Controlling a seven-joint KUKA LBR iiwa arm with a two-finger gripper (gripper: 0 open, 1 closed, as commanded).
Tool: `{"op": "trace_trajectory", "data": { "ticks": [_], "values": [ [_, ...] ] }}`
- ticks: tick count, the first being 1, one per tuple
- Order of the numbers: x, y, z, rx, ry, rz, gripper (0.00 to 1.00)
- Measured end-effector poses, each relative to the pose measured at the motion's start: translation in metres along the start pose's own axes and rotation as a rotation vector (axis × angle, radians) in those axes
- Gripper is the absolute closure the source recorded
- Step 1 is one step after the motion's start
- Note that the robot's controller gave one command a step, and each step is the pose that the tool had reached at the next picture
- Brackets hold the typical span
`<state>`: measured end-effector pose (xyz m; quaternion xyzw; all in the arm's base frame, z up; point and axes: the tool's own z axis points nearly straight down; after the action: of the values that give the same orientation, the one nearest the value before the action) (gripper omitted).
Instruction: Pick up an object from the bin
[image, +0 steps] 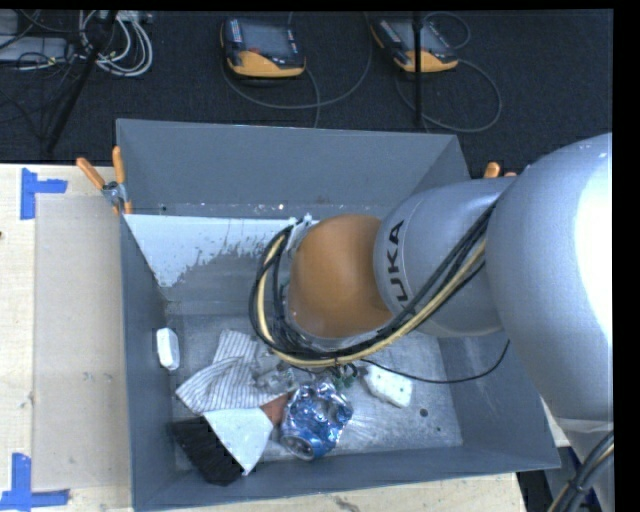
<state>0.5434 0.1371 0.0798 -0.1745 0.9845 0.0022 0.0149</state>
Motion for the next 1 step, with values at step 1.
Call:
{"op": "trace_trajectory", "data": {
  "ticks": [1],
  "values": [
    [0.0000, -0.0001, 0.0000, 0.000, 0.000, 0.001, 1.00]
  ]
}}
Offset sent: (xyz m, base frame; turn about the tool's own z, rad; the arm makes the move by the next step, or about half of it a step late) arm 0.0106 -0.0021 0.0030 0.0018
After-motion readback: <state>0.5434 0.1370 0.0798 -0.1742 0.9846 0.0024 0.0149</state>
